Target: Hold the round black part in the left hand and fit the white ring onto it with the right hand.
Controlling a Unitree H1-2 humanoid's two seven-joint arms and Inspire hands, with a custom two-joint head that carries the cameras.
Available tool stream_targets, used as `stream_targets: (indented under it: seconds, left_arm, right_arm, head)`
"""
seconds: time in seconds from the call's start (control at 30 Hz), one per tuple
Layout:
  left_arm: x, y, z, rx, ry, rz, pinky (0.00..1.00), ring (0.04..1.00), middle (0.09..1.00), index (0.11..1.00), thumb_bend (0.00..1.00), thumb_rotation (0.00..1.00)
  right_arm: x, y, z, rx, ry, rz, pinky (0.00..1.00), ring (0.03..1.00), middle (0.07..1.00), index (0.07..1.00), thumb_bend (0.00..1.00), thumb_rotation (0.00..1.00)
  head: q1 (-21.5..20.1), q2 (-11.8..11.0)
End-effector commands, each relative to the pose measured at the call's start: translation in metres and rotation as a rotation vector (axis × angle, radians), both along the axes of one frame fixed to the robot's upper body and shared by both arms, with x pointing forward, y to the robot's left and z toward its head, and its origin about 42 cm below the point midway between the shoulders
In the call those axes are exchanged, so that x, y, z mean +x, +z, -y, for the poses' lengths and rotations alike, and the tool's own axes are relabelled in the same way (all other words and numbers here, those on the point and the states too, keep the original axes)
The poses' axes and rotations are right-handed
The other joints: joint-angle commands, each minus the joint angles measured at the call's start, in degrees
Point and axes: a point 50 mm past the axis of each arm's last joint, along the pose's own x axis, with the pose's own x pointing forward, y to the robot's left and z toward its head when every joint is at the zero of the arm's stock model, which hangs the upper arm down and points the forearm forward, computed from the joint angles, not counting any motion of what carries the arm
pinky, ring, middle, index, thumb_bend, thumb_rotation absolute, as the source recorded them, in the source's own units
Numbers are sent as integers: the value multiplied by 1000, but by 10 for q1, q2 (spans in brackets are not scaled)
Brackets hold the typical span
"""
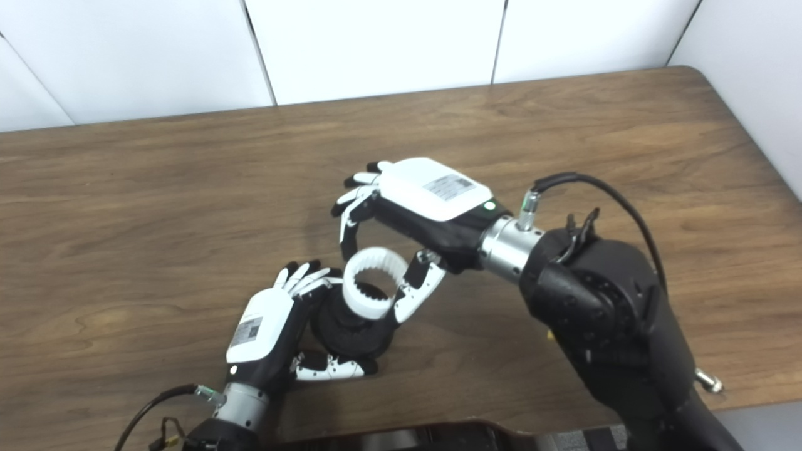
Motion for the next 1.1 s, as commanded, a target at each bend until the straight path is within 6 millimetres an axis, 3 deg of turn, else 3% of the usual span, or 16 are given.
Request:
stream_targets:
  seconds: [0.0,1.07]
  left_arm:
    - [0,0,14,2,-18,-24,1000,947,854,485,521,66]
    - [3,8,28,-11,-17,-21,1000,952,851,485,520,67]
  right_arm:
    - [0,7,-3,-2,14,62,1000,934,827,481,526,141]
    - [8,-31,-16,-39,45,53,1000,949,837,483,525,136]
  head:
    - [0,0]
    - [11,5]
